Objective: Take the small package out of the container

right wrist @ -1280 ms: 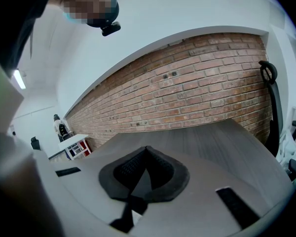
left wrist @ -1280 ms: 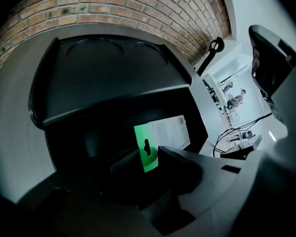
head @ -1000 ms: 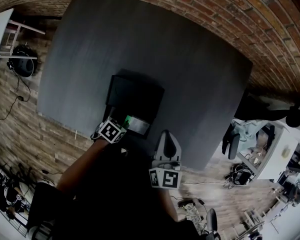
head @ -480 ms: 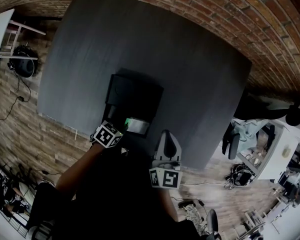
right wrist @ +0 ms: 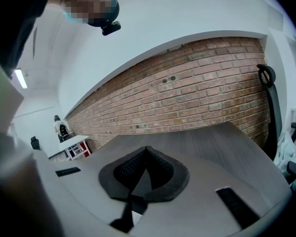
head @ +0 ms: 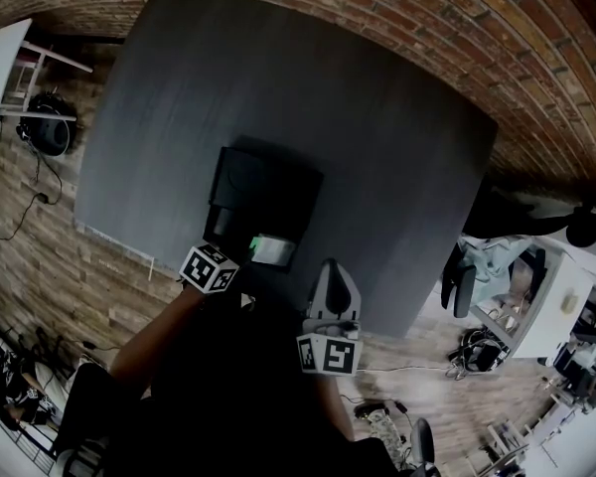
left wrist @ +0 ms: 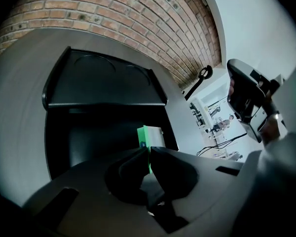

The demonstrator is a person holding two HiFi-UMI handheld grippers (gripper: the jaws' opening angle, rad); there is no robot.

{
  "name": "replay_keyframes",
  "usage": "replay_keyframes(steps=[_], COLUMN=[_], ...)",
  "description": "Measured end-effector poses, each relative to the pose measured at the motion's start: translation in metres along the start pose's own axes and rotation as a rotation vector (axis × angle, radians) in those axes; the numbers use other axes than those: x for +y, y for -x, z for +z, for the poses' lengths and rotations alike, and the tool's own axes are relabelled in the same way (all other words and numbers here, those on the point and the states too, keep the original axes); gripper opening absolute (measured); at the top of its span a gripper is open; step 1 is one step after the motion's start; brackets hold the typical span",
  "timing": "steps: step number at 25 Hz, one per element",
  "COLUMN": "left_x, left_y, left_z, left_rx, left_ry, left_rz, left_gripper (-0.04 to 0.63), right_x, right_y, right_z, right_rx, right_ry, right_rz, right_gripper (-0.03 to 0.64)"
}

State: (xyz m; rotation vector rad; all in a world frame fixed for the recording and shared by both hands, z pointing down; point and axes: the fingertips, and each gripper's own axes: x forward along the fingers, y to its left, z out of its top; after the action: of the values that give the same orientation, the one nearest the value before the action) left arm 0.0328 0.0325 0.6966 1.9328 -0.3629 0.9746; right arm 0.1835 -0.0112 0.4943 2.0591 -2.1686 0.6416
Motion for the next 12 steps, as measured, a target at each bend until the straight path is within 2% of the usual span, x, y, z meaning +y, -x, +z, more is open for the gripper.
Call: replay_keyframes(steps=[3,8,12], left_x=[-0.006,-0.002,-0.007], left_y=[0.001,-0.003,-0.003], left_z=[-0.002,-0.004,-0.001], left_rx=[-0.001,-0.006,-0.021], left_ry=[0.013,0.045,0.074], left_rz=[-0.035,-0.043,-0.089], left_gripper=[0.046,0.048,0.046], right_x=[0.000,-0.002,-0.003], right_y=[0.003,0.007,0.012], right_z=[0.000,0.000,0.000], right_rx=[-0.002,-0.006,-0.009], right_ry=[0.001,0.003,0.004], right_rz=[-0.001,-0.008,-0.014], right_gripper=[0.023,0.023,0.023])
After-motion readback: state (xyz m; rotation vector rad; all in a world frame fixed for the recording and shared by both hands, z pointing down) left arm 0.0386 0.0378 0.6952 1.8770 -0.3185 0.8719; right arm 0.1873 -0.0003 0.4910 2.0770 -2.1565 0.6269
